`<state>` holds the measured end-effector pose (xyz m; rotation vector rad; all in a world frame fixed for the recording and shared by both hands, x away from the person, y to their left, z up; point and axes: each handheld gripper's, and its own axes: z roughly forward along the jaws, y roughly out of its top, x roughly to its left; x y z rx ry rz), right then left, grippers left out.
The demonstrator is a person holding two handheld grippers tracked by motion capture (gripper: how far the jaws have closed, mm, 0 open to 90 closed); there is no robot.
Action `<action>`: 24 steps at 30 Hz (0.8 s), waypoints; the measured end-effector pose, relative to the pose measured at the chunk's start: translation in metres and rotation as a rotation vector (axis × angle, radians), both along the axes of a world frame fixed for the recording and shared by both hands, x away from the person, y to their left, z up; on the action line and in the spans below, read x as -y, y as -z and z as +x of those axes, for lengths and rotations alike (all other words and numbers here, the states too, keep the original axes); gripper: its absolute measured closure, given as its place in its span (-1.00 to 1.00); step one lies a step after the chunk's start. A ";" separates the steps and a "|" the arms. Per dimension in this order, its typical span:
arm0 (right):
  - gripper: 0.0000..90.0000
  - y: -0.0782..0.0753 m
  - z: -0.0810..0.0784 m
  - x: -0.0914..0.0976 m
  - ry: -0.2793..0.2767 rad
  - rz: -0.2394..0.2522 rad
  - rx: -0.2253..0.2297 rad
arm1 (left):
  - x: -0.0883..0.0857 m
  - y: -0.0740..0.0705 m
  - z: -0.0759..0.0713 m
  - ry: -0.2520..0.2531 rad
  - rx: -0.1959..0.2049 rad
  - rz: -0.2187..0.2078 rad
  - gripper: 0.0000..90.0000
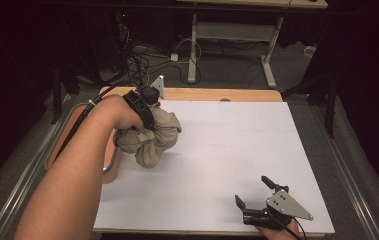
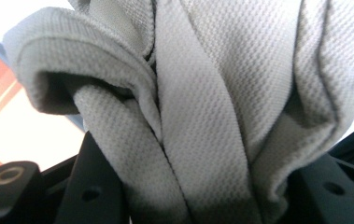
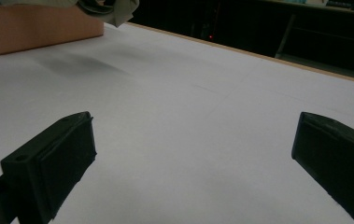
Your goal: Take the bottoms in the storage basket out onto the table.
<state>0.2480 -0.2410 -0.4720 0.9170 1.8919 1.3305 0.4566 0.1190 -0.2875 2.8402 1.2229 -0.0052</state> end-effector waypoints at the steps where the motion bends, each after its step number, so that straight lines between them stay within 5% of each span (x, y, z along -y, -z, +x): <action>1: -0.99 0.000 0.000 0.000 0.000 0.001 0.000 | 0.002 0.001 0.000 0.003 0.000 -0.002 0.21; 10: -0.99 0.000 0.000 0.001 -0.002 0.002 -0.002 | 0.020 0.006 0.001 0.037 0.049 -0.033 0.21; 24: -0.99 -0.001 0.001 0.002 0.004 0.011 0.003 | 0.044 0.031 0.005 0.075 0.033 -0.055 0.20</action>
